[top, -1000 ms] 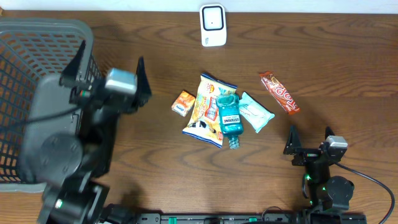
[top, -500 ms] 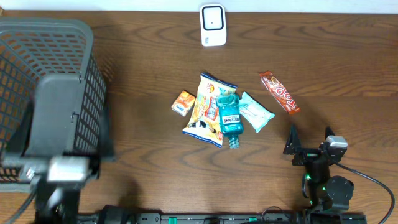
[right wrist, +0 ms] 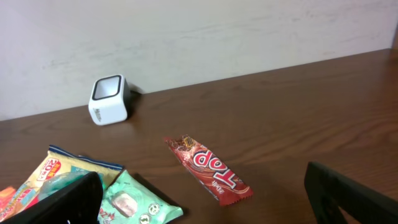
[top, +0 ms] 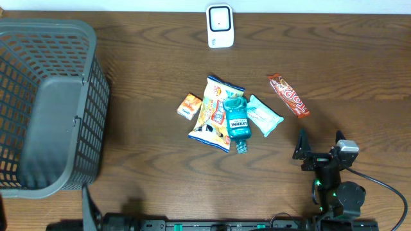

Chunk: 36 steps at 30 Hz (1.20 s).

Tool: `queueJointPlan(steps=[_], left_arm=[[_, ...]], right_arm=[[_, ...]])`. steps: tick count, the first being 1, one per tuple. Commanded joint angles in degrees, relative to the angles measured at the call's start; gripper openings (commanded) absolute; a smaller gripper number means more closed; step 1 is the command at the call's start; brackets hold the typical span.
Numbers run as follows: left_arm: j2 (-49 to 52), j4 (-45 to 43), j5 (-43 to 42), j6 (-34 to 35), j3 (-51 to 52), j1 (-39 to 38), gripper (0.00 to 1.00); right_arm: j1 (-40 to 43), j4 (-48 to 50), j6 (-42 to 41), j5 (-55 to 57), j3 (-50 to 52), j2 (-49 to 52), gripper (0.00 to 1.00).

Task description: Scan the item barcode

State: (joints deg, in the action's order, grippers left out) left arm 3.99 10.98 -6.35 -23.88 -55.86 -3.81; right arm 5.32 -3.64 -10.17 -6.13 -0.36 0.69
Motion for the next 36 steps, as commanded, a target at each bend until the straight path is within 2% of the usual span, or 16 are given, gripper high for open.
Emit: queueJointPlan(steps=[1, 17, 21, 26, 28, 30, 36], left_arm=[[-2.1, 1.0, -1.0, 0.9, 0.5, 1.4, 0.98], [-3.8, 1.6, -1.0, 0.9, 0.5, 1.4, 0.98], [-3.8, -2.1, -1.0, 0.9, 0.5, 1.4, 0.98], [-3.2, -8.7, -1.0, 0.9, 0.5, 1.4, 0.98], [-3.1, -7.7, -0.9, 0.9, 0.5, 1.4, 0.98], [-3.1, -5.3, -0.8, 0.9, 0.5, 1.4, 0.98], [-3.3, -4.0, -0.7, 0.9, 0.5, 1.4, 0.98]], right_arm=[[-0.4, -0.2, 0.4, 0.2, 0.0, -0.3, 0.99], [-0.4, -0.2, 0.4, 0.3, 0.0, -0.3, 0.99], [-0.4, 0.4, 0.2, 1.2, 0.0, -0.3, 0.99], [-0.4, -0.3, -8.5, -1.0, 0.0, -0.1, 0.99], [-0.4, 0.1, -16.9, -5.7, 0.0, 0.5, 0.99], [-0.4, 0.5, -20.7, -10.7, 0.0, 1.2, 0.99], [-0.4, 0.9, -21.5, -27.9, 0.0, 5.0, 0.99]])
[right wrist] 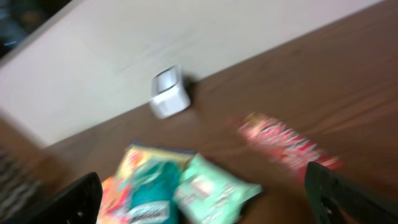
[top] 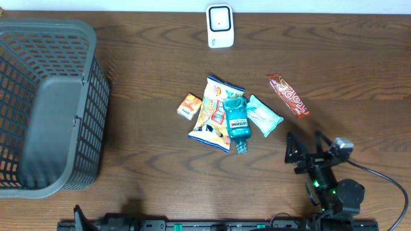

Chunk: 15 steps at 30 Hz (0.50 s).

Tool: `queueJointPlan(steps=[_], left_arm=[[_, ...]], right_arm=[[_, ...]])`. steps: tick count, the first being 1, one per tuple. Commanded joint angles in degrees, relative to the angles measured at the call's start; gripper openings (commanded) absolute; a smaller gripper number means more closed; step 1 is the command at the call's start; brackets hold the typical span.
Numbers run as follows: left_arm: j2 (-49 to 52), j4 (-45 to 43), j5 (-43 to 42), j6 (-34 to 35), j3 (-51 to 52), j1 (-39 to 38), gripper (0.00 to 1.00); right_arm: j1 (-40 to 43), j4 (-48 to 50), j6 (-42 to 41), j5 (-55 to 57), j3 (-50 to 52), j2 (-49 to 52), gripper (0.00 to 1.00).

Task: Scan the item barcode
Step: 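Raise the right gripper from rest toward the table items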

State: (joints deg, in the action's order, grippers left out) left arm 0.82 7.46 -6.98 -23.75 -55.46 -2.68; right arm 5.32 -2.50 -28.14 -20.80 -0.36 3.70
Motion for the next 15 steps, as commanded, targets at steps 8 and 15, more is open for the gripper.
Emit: queueJointPlan(steps=[8, 15], left_arm=[[-0.7, -1.9, 0.7, 1.6, 0.1, 2.9, 0.98], [-0.7, -2.2, 4.5, 3.1, 0.1, 7.8, 0.98]], right_arm=[[-0.4, -0.5, -1.0, -20.8, 0.0, 8.7, 0.99], [-0.4, -0.5, -2.4, -23.6, 0.0, 10.5, 0.99]])
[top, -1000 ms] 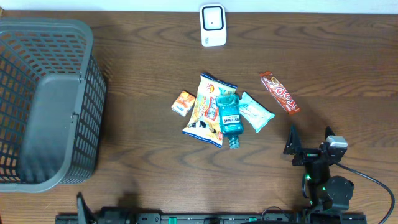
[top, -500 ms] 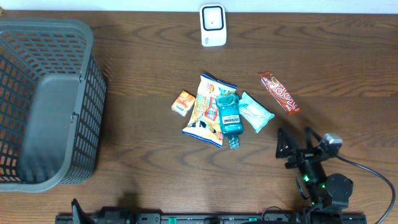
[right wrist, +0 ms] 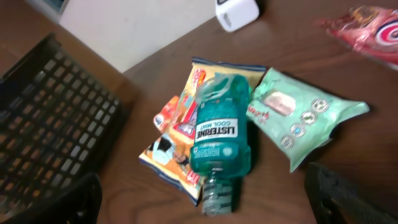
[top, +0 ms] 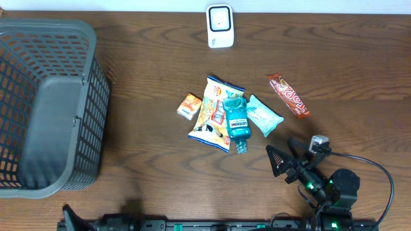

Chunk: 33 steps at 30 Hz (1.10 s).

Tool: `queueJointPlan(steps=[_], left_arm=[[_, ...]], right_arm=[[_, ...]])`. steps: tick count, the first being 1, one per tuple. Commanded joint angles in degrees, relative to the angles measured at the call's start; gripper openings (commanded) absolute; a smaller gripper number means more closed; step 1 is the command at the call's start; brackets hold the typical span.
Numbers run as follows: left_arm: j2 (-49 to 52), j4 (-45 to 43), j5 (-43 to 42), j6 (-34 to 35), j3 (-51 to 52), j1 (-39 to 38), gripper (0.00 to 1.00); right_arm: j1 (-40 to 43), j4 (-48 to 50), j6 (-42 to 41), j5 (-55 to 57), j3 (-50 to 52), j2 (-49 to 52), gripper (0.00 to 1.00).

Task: Scan the item barcode
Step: 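Raise the right gripper from rest toward the table items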

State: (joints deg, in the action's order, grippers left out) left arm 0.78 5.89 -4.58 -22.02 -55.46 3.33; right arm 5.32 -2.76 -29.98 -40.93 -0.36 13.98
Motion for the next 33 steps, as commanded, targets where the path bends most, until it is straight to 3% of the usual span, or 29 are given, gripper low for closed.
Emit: queueJointPlan(steps=[1, 6, 10, 15, 19, 24, 28, 32, 33], left_arm=[[-0.6, -0.7, 2.0, 1.4, 0.1, 2.2, 0.98], [-0.6, -3.4, 5.5, 3.3, 0.1, 2.9, 0.98], [-0.6, -4.3, 15.6, 17.0, 0.1, 2.9, 0.98], [-0.6, -2.4, 15.6, 27.9, 0.1, 2.9, 0.98], [-0.5, 7.1, 13.8, 37.8, 0.2, 2.9, 0.98], [-0.5, 11.1, 1.8, 36.6, 4.5, 2.8, 0.98], [-0.5, 11.2, 0.6, 35.7, 9.7, 2.8, 0.98], [-0.5, 11.1, -3.1, 32.3, 15.8, 2.8, 0.98], [-0.5, 11.2, -5.7, 30.7, 17.9, 2.8, 0.98]], right_arm=[[-0.4, -0.2, -1.4, -4.8, 0.0, 0.2, 0.99], [-0.4, 0.8, -12.3, -9.8, 0.0, 0.2, 0.99], [-0.4, 5.1, -13.9, -13.2, 0.0, 0.2, 0.99], [-0.4, 12.9, -15.0, -20.1, 0.0, 0.2, 0.99], [-0.5, 12.1, -15.4, -20.6, 0.0, 0.2, 0.99], [-0.7, 12.2, -15.4, -20.6, -1.2, 0.2, 0.99], [-0.7, 10.7, -14.0, -19.1, -4.3, 0.3, 0.97], [-0.7, -3.1, -3.4, -14.0, -10.6, 2.5, 0.96], [-0.7, -11.3, 2.3, -9.7, -14.0, 4.5, 0.96]])
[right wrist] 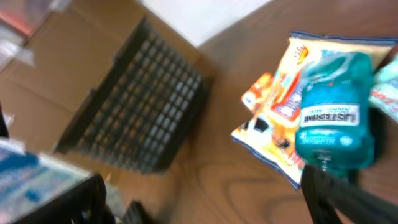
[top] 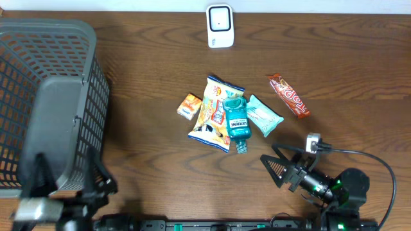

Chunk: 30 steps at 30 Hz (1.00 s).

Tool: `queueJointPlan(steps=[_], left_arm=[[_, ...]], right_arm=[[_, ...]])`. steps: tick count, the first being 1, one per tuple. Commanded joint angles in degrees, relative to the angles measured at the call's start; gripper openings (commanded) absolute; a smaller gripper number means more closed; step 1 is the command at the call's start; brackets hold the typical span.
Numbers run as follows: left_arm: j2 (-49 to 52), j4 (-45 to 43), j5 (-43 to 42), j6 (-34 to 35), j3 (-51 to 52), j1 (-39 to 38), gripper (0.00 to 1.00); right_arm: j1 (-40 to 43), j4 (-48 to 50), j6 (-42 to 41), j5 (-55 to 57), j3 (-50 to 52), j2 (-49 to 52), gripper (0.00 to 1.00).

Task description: Scan the item barcode

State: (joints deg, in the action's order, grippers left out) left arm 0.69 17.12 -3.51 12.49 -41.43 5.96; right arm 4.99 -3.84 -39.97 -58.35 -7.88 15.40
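Observation:
A white barcode scanner (top: 219,25) stands at the far edge of the table. In the middle lies a pile: a teal mouthwash bottle (top: 236,122) (right wrist: 333,127) on a yellow chip bag (top: 212,112) (right wrist: 286,99), with an orange box (top: 189,106) (right wrist: 256,96), a mint wipes pack (top: 264,115) and a red candy bar (top: 289,95) around them. My right gripper (top: 277,168) (right wrist: 205,208) is open and empty, low over the wood, right of and nearer than the bottle's cap, pointing left. My left gripper (top: 69,174) is open at the near left.
A large dark mesh basket (top: 96,96) (right wrist: 137,106) fills the left side of the table. The left arm's fingers overlap the basket's near right corner in the overhead view. Bare wood lies between basket and pile. The right wrist view is blurred.
My right gripper has turned further left, so its view now takes in the basket and the pile's left part. The left arm has come up into view at the near left.
My right gripper first stood open at the near right, facing the scanner and candy bar. It then swung left, facing the wipes and bottle, and shifted left along the near edge. It now faces the basket. The items have not moved; the left arm only now shows fully.

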Motion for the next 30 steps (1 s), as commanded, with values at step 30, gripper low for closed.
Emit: queueJointPlan(steps=[30], left_arm=[[1.6, 0.9, -23.9, -8.8, 18.7, 0.1, 0.98]], right_arm=[[-35.8, -24.6, 10.7, 54.3, -42.4, 63.7, 0.89]])
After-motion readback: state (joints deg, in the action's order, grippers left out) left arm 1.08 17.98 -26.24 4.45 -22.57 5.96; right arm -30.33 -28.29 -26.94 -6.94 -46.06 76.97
